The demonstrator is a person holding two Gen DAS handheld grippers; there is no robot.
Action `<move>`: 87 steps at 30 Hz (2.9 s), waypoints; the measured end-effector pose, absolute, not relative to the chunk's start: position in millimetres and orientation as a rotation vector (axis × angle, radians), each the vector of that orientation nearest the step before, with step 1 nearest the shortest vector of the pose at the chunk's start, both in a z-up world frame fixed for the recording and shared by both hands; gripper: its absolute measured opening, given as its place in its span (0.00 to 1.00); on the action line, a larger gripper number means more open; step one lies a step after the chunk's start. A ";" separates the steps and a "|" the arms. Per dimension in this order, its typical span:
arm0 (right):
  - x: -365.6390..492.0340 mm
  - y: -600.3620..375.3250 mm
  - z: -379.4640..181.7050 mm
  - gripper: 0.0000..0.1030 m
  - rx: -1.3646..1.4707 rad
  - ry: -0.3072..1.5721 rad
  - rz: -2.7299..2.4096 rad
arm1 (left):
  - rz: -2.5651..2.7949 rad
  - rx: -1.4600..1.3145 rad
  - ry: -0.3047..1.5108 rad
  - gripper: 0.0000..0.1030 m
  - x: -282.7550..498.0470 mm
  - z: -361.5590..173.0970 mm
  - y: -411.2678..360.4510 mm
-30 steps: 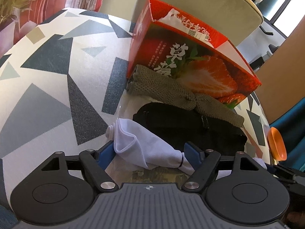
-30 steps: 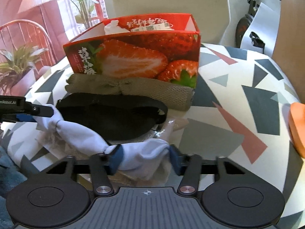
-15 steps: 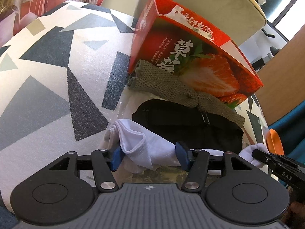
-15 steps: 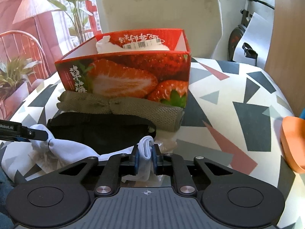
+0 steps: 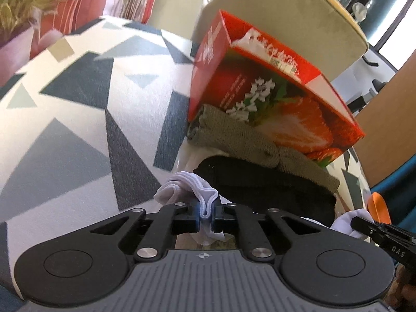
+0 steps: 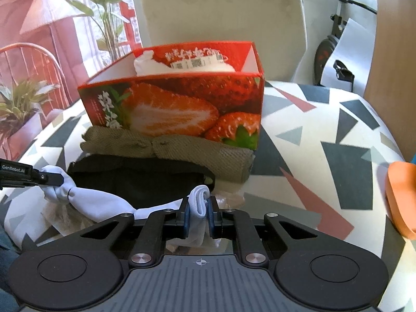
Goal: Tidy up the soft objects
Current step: 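Lift the white cloth with both tools and carry it into the red box, then open both tools to release the white cloth inside the box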
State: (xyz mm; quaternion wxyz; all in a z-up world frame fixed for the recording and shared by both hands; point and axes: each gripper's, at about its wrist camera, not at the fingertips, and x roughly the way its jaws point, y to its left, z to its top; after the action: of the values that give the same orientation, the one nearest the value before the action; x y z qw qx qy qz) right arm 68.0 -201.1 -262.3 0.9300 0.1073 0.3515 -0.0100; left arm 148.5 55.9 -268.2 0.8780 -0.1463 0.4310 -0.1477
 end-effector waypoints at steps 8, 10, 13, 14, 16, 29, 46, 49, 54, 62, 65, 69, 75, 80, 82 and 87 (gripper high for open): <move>72.6 -213.5 -238.8 0.12 0.290 0.638 0.033 | -0.309 -0.263 0.751 0.08 137.8 -226.8 61.0; 76.6 -214.4 -232.4 0.12 0.294 0.624 0.043 | -0.307 -0.240 0.710 0.08 135.3 -212.8 60.3; 84.5 -215.5 -222.5 0.12 0.289 0.600 0.064 | -0.311 -0.210 0.677 0.08 136.4 -194.5 58.7; 87.8 -216.0 -218.4 0.12 0.286 0.592 0.069 | -0.316 -0.203 0.668 0.08 137.8 -187.8 58.5; 95.7 -218.4 -209.0 0.12 0.274 0.572 0.077 | -0.327 -0.189 0.642 0.08 142.5 -173.3 56.8; 185.6 -248.2 -160.1 0.11 0.137 0.479 0.008 | -0.311 -0.049 0.521 0.08 221.7 -140.3 0.8; 299.3 -259.2 -194.3 0.11 -0.051 0.534 -0.088 | -0.265 0.067 0.616 0.08 305.7 -183.3 -51.3; 306.5 -258.8 -203.0 0.11 -0.077 0.551 -0.091 | -0.283 0.094 0.649 0.08 314.2 -190.1 -57.2; 313.8 -254.3 -213.3 0.11 -0.104 0.576 -0.087 | -0.311 0.121 0.704 0.08 317.4 -196.4 -64.8; 313.2 -249.3 -219.5 0.11 -0.096 0.622 -0.040 | -0.362 0.103 0.789 0.08 319.7 -205.9 -67.0; 310.9 -244.5 -223.9 0.11 -0.101 0.643 -0.020 | -0.363 0.099 0.806 0.08 322.1 -209.2 -65.8; 308.9 -241.8 -228.5 0.11 -0.104 0.663 -0.022 | -0.362 0.085 0.812 0.09 324.2 -209.1 -61.6; 304.4 -244.9 -225.9 0.19 -0.092 0.650 -0.052 | -0.362 0.097 0.791 0.17 320.6 -204.7 -59.7; 295.8 -243.6 -218.2 0.32 -0.089 0.631 -0.058 | -0.381 0.099 0.772 0.49 310.3 -199.9 -62.0; 291.2 -243.2 -213.8 0.49 -0.081 0.620 -0.063 | -0.389 0.108 0.761 0.56 305.6 -196.5 -63.0; 275.6 -243.8 -201.2 0.89 -0.035 0.575 -0.082 | -0.389 0.106 0.723 0.91 292.0 -186.1 -59.7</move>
State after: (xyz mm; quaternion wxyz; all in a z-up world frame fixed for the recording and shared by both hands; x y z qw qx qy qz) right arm 275.6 -243.8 -201.2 0.9579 -0.0170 0.2836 -0.0405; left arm 292.0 -59.7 -186.1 0.9156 0.0517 0.3512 -0.1892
